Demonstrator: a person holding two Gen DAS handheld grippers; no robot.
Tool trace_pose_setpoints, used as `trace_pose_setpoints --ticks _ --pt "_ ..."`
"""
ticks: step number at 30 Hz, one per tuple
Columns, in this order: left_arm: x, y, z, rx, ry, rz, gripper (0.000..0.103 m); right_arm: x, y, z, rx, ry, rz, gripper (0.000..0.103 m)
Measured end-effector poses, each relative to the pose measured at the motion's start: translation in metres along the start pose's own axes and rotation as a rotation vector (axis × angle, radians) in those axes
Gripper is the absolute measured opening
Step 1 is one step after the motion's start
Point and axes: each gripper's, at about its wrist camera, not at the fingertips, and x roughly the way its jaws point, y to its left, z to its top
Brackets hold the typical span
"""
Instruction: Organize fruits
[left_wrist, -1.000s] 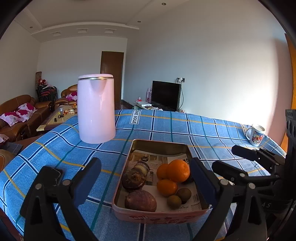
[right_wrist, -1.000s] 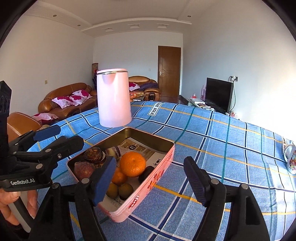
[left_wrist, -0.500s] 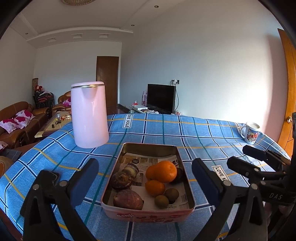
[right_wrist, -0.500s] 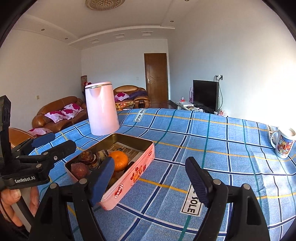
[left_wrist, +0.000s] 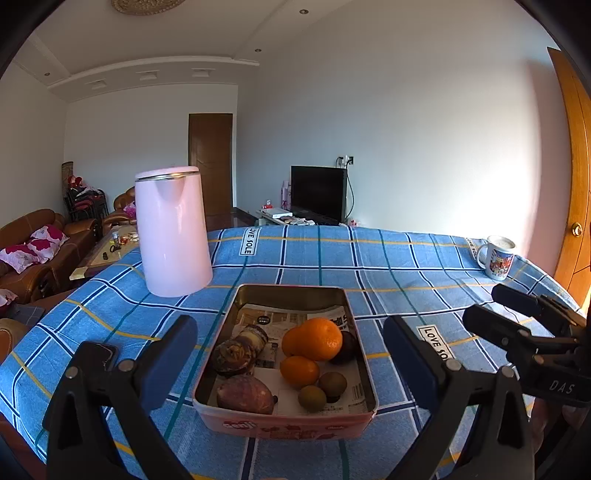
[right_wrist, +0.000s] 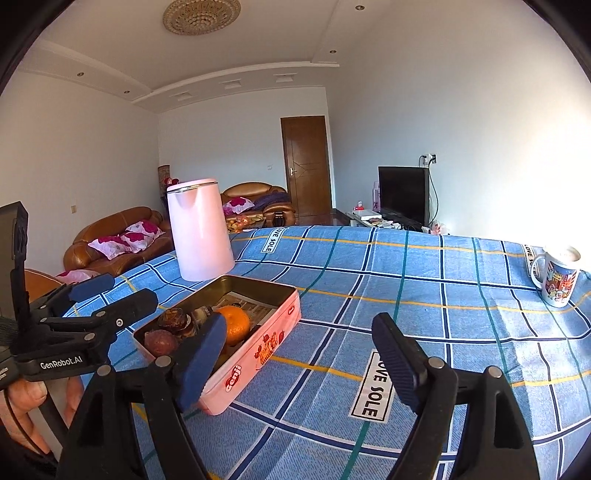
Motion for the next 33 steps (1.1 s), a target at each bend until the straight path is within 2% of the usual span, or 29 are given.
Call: trace_pose_setpoints --ticks 15,33 --pt "0.004 -0.006 -0.001 0.011 0.019 0.009 0.103 -0.002 -0.002 -0.003 0.004 -0.001 0.000 0.082" --pt "-0.004 -0.015 0.003 0.031 -0.020 0.006 0.103 -0.007 -0.010 -0.006 0.022 -0.002 -0.011 0.083"
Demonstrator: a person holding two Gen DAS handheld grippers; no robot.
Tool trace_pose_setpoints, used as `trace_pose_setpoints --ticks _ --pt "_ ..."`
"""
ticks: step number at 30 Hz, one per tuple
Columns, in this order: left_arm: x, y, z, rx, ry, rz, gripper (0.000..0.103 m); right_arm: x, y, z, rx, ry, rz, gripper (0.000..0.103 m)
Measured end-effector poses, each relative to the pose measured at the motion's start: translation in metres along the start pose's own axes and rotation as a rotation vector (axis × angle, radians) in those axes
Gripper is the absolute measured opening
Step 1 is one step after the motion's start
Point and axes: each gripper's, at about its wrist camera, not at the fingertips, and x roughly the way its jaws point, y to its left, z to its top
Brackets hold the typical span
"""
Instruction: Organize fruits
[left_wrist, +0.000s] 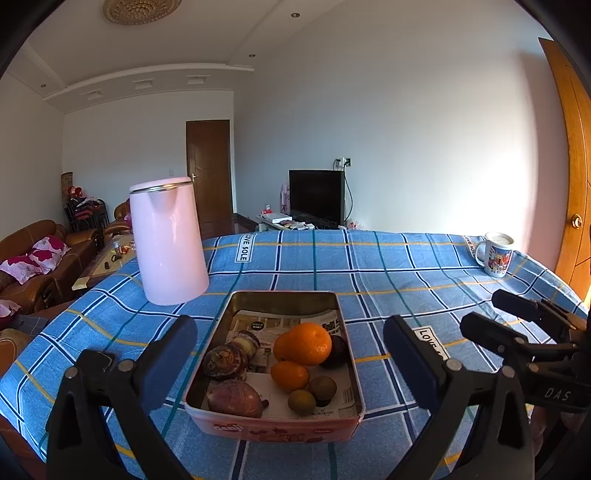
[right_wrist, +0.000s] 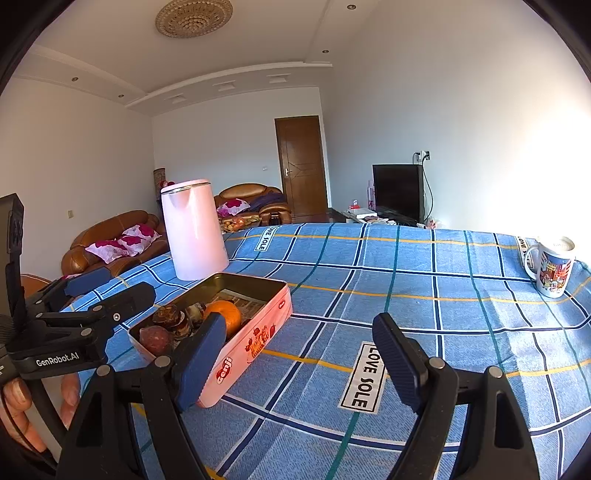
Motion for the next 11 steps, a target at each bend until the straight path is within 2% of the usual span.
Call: trace_pose_setpoints --ticks 11 --pt "0.0022 -0.0017 -0.0011 0.004 0.010 -0.014 0.103 0.0013 -0.0075 -0.0023 -0.002 0.012 -0.015 0.083"
